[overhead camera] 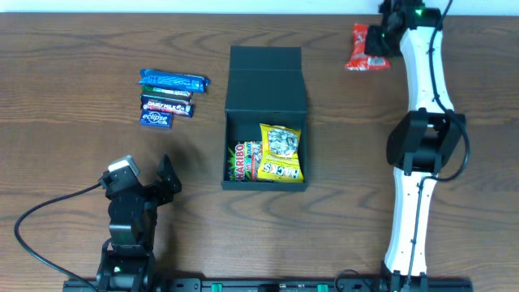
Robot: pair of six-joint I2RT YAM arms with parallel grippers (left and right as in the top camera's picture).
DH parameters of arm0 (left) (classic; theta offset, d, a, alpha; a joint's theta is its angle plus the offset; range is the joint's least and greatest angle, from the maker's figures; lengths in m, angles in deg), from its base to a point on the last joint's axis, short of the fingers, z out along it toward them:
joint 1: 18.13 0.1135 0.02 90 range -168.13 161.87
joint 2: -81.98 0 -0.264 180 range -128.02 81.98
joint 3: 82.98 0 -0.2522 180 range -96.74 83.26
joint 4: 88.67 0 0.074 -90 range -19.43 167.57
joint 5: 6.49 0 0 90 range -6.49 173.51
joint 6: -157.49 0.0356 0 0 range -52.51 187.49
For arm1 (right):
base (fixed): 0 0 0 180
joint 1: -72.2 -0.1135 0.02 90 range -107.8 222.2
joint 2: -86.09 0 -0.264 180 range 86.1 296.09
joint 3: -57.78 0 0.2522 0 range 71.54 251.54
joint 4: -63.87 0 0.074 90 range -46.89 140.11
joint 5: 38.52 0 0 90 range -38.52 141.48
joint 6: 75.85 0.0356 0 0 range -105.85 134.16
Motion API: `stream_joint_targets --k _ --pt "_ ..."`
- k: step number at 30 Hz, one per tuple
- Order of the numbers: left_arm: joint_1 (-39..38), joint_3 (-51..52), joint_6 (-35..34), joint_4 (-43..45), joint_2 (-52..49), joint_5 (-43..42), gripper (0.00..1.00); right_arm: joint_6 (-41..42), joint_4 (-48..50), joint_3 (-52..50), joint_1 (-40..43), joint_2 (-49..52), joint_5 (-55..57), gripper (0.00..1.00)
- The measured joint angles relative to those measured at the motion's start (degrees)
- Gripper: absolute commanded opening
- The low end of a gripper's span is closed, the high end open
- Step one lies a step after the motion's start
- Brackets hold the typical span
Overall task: Pack container
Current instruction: 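Grasp the red snack bag with the right gripper, then carry the red bag over the box and lower it in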
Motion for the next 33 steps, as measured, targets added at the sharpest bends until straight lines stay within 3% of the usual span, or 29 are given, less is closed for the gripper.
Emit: stream_joint_targets --k 7,16,23,26,33 --pt "0.0 0.0 0.0 0.0 0.0 0.0 0.95 -0.9 -1.3 1.4 -5.0 -13.9 1.0 0.01" --pt "0.0 0.0 0.0 0.1 0.0 0.0 0.95 0.9 -11.5 1.3 -10.6 -26.7 -3.8 0.01" --pt "0.0 0.0 0.3 0.2 0.0 0.0 0.95 4.0 -10.6 -26.4 -17.9 -42.2 -4.5 0.01" --pt "0.0 0.0 0.3 0.2 0.0 0.0 0.95 6.6 -6.8 -37.3 -22.3 -43.7 -4.9 0.01" --pt "0.0 0.0 0.3 0.2 0.0 -0.3 0.95 15.1 1.0 -46.0 -33.8 -43.0 -5.8 0.01"
